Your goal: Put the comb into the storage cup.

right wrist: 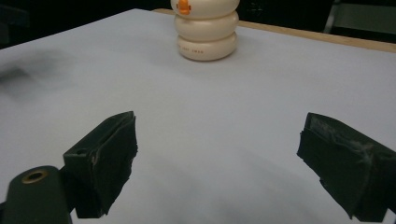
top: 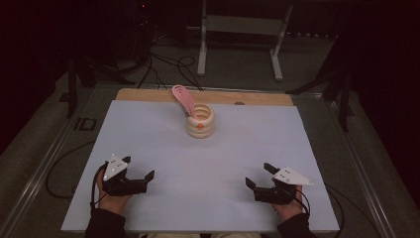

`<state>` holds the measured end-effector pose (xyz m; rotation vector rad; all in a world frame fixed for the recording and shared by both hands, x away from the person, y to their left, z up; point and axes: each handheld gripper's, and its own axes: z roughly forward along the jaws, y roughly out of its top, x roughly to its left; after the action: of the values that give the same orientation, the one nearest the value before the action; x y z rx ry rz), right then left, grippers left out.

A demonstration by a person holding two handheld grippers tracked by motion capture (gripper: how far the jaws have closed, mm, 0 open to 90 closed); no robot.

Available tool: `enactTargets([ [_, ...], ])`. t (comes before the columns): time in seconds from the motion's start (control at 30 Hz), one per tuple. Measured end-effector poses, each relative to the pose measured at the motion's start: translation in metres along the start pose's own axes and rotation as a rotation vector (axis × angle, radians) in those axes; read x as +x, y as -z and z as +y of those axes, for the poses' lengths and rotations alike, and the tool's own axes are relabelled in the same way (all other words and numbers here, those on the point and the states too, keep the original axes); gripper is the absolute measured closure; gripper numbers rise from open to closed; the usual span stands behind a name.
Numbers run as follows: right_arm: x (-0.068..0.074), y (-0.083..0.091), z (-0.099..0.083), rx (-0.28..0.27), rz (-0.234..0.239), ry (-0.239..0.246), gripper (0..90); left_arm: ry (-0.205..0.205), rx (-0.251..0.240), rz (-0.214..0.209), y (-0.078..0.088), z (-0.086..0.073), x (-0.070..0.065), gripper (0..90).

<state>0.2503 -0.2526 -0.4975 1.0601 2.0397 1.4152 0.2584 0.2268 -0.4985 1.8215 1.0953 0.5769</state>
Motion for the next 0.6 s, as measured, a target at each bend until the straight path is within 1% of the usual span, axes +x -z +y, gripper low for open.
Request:
enactTargets([
  [0.07,0.000,0.001,0.001,-0.007,0.000,-0.003,10.8,-0.003,-0.005,0.009,0.003,-0.002,0.002,0.1],
  [0.13,0.000,0.001,0.001,-0.011,-0.004,-0.001,10.7,0.002,-0.021,0.010,0.006,-0.003,0.004,0.1],
  [0.17,0.000,0.001,0.001,-0.011,-0.004,-0.001,10.7,0.002,-0.021,0.010,0.006,-0.003,0.004,0.1],
  [0.2,0.000,0.001,0.001,-0.013,-0.004,-0.001,10.7,-0.001,-0.042,0.012,0.010,-0.004,0.005,0.1],
  [0.27,-0.001,0.002,0.001,-0.022,-0.006,0.001,10.7,-0.019,-0.055,0.027,0.014,-0.004,0.005,0.1],
  [0.33,-0.002,0.003,0.002,-0.030,-0.010,-0.001,10.7,-0.022,-0.073,0.027,0.018,-0.003,0.006,0.1],
  [0.37,-0.002,0.003,0.002,-0.035,-0.014,0.001,10.7,-0.022,-0.084,0.025,0.020,-0.003,0.007,0.1],
  [0.43,-0.003,0.004,0.002,-0.038,-0.027,-0.004,10.7,-0.027,-0.101,0.035,0.024,-0.002,0.007,0.1],
  [0.5,-0.005,0.005,0.002,-0.045,-0.039,-0.009,10.7,-0.033,-0.104,0.048,0.026,-0.002,0.009,0.1],
  [0.6,-0.007,0.006,0.002,-0.049,-0.051,-0.011,10.7,-0.021,-0.118,0.050,0.027,-0.002,0.011,0.1],
])
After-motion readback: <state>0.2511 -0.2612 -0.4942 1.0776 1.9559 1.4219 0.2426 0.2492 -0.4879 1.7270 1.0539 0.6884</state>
